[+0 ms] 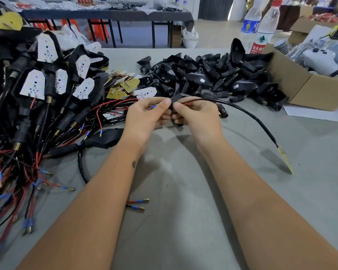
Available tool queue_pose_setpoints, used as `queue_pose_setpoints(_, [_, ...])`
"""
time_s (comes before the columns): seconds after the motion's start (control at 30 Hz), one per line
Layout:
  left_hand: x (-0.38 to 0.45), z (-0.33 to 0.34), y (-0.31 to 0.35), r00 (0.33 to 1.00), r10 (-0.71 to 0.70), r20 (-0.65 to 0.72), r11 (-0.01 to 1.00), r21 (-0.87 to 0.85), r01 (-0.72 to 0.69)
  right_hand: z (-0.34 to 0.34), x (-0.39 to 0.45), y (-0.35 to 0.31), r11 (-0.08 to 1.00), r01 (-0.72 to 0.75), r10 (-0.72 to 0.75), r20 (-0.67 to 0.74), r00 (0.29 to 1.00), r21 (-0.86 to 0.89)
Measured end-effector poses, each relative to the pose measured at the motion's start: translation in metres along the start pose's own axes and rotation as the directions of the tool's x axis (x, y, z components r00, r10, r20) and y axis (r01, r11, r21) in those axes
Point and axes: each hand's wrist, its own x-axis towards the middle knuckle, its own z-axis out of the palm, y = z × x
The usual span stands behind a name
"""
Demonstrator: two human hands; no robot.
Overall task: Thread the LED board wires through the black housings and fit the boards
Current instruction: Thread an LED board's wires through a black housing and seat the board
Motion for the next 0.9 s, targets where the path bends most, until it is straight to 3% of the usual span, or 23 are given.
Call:
queue_pose_setpoints(0.1, [0.0, 0.001, 0.005, 0.996, -0.087, -0.022, 0.951, -0.3, 0.076, 0.003, 0.0, 0.0, 0.989, -0.041, 0.033, 0.062, 0.998, 0.14])
queue_pose_setpoints(0.17, [-0.001, 0.002, 0.007, 0.995, -0.096, -0.004, 0.931, -0.355, 0.088, 0.005, 0.001, 0.001, 0.982, -0.05, 0.036, 0.076, 0.996, 0.184])
queue_pose_setpoints(0.33, [-0.006, 0.006, 0.008, 0.994, -0.081, 0.076, 0.986, -0.142, 0.091, 0.002, 0.002, 0.002, 0.985, -0.051, 0.037, 0.085, 0.996, 0.163])
queue_pose_setpoints(0.43, [-0.007, 0.006, 0.006, 0.997, -0.055, 0.044, 0.998, -0.034, 0.057, 0.003, 0.002, 0.001, 0.973, -0.11, 0.097, 0.071, 0.993, 0.204])
queue_pose_setpoints(0.67, [-0.001, -0.002, 0.004, 0.989, -0.073, -0.129, 0.982, -0.184, 0.049, -0.006, 0.007, -0.004, 0.848, -0.144, 0.199, -0.054, 0.978, 0.51])
queue_pose_setpoints(0.77, [0.0, -0.002, 0.004, 0.992, -0.085, -0.098, 0.968, -0.244, 0.059, -0.01, 0.009, -0.001, 0.868, -0.143, 0.215, -0.1, 0.971, 0.476])
queue_pose_setpoints(0.9, [-0.003, 0.006, 0.001, 0.997, -0.074, 0.011, 0.983, -0.168, 0.075, -0.004, 0.01, 0.004, 0.953, -0.117, 0.16, -0.135, 0.978, 0.279])
